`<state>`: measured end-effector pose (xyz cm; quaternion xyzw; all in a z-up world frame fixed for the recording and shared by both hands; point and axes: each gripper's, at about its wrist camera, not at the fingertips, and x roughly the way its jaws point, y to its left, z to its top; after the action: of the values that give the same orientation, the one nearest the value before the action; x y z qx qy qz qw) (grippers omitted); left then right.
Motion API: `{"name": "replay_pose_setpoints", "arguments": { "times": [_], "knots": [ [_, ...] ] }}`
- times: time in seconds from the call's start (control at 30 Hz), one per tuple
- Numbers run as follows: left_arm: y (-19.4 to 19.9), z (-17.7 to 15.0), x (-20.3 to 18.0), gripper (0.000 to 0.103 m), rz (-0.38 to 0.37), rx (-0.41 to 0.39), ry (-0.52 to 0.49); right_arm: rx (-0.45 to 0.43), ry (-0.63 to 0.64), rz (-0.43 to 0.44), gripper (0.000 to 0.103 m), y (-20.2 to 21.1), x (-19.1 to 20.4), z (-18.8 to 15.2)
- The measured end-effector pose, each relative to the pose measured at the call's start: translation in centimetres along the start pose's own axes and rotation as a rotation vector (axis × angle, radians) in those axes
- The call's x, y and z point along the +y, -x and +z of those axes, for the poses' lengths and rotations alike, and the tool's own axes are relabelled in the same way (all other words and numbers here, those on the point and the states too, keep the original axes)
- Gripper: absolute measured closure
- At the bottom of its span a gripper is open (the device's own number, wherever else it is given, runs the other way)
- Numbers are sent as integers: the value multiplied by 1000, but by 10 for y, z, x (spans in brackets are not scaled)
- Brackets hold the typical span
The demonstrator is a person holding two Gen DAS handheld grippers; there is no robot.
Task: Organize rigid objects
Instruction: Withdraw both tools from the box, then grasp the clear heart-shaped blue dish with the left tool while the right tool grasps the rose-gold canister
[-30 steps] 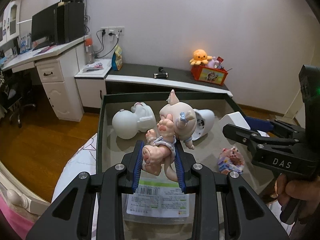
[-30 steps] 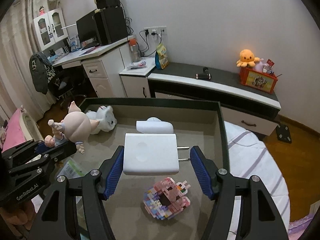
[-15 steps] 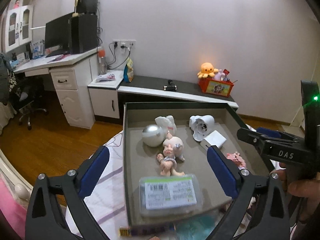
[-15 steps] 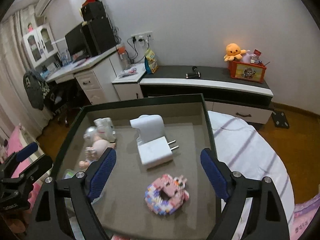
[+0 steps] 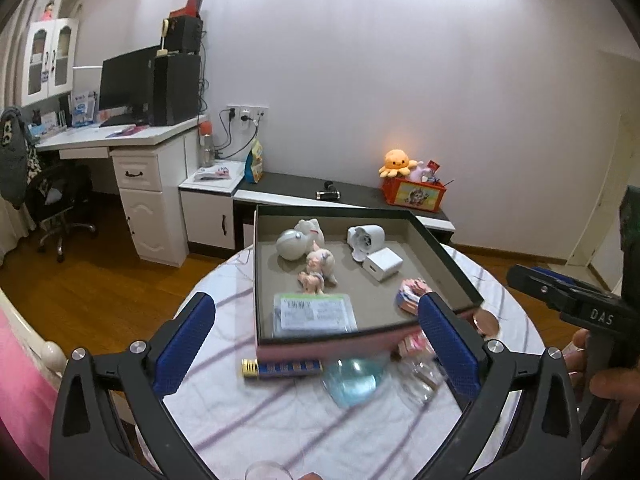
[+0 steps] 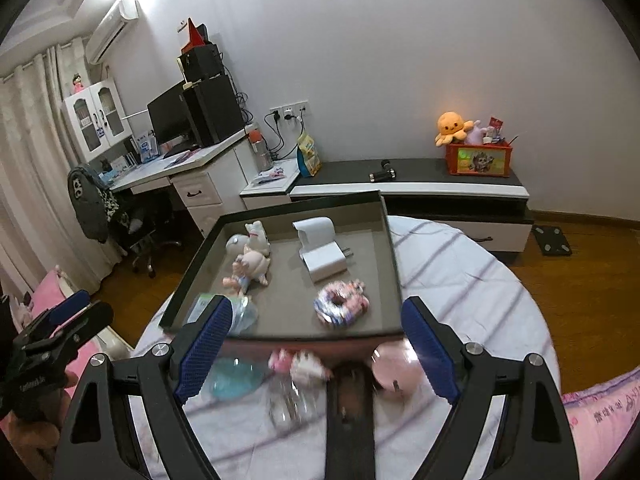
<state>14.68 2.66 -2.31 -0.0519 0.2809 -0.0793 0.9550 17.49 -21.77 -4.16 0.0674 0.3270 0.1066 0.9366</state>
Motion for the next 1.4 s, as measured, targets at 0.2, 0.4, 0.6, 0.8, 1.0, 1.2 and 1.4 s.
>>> {"name": "replay_pose_setpoints", "arguments": {
  "times": [0.2, 0.4, 0.6, 0.8, 1.0, 1.2, 1.4],
  "knots": [
    [25, -22, -6, 0, 13, 7, 3, -29, -4, -26, 15, 39, -4, -27],
    [43, -42, -14, 0, 20, 18, -2, -33, -10, -55, 15, 62, -4, -51],
    [58, -59, -18, 0, 19, 31, -5, -17, -12, -57, 15, 72, -1, -73],
    [70, -66, -21, 0, 15, 25, -5, -30, -10, -61, 15, 82, 4, -80],
    [75, -69, -23, 0, 10, 20, -3, -37, 0, -55, 15, 90, 9, -83],
    [78, -75, -24, 0, 8, 27, -3, -35, -1, -58, 15, 92, 11, -84],
    [76, -76, -25, 0, 8, 34, -1, -26, -1, -62, 15, 92, 11, -86]
  ]
}}
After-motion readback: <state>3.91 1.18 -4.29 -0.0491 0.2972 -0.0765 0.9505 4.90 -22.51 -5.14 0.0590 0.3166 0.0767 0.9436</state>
